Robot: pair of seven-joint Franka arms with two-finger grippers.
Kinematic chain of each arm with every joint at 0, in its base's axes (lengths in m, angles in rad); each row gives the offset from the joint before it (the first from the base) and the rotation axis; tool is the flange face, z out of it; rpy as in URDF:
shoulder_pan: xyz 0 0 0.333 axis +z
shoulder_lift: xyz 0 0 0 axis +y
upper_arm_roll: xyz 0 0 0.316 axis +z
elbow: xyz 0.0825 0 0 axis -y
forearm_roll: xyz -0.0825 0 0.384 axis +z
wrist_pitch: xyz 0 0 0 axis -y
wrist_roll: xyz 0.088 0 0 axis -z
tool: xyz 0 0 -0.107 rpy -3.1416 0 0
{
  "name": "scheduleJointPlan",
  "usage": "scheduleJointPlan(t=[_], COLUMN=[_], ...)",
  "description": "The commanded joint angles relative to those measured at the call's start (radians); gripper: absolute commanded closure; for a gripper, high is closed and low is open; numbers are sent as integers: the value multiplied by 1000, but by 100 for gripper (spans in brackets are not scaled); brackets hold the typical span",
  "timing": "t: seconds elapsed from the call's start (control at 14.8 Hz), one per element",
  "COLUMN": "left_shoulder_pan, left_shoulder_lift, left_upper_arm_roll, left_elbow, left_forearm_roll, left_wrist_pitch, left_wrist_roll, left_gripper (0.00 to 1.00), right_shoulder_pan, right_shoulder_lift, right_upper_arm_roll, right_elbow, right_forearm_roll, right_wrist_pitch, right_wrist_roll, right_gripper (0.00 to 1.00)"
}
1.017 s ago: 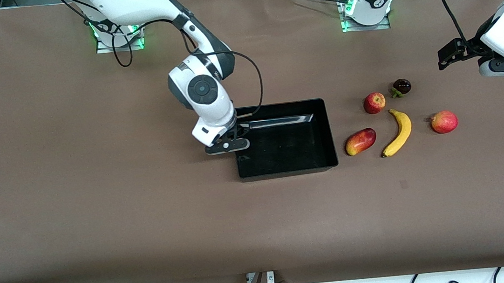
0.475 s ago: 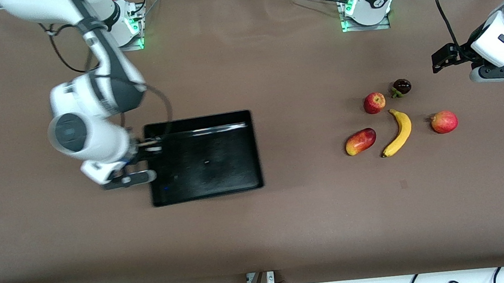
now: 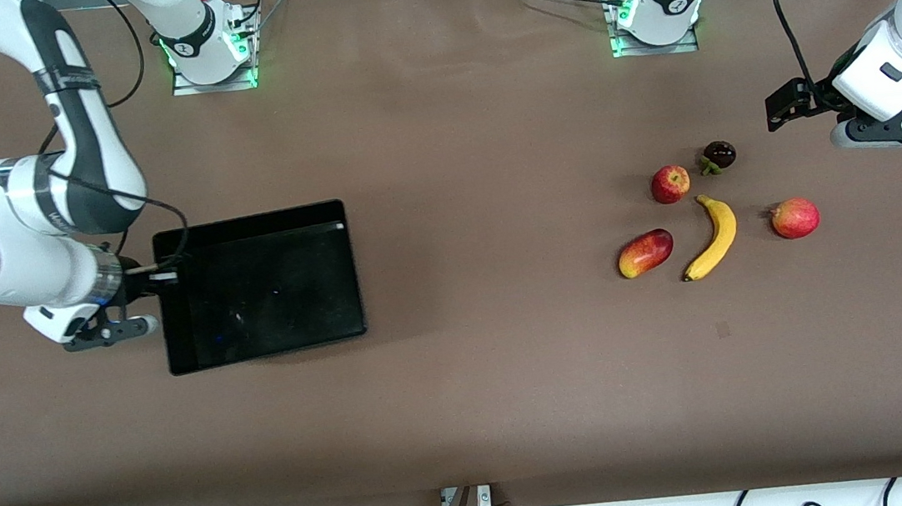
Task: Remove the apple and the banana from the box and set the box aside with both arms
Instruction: 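Drag the tray across the table toward the right arm's base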
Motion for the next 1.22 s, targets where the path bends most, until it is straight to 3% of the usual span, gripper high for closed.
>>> scheduleJointPlan(t=[0.0,0.27,0.47,0.54,0.61,0.68,0.88,1.15], left_shoulder_pan=[-2,1,-2,-2,-2,0,0,-3], left_shoulder_lift=[5,5,5,5,5,5,5,11], left_upper_arm_roll=[-1,-1,-1,-1,-1,-1,-1,-1], left_elbow=[-1,-1,1,1,1,-1,1,1], left_forearm_roll=[0,0,-6,-9,-9,-9,-9,-2], left_wrist_pitch=[8,10,23,23,22,20,20,23], left_wrist_roll=[-9,-9,-9,-9,-9,-9,-9,-9], left_gripper=[0,0,0,0,0,0,0,0], right_shoulder_pan=[-2,-2,-2,-2,-2,-1,2,15], right_shoulder_lift=[-72,-103,-104,-103,-104,-106,-120,-124], right_upper_arm_roll=[-57,-90,-90,-90,-90,-90,-85,-85], right_elbow=[-176,-360,-378,-373,-365,-344,-235,27], right_forearm_roll=[70,101,101,101,101,100,100,72], right_wrist_pitch=[125,306,336,331,330,324,218,-113], right_wrist_roll=[-138,-187,-181,-181,-178,-175,-167,-100], right_gripper=[100,100,100,72,35,3,0,0])
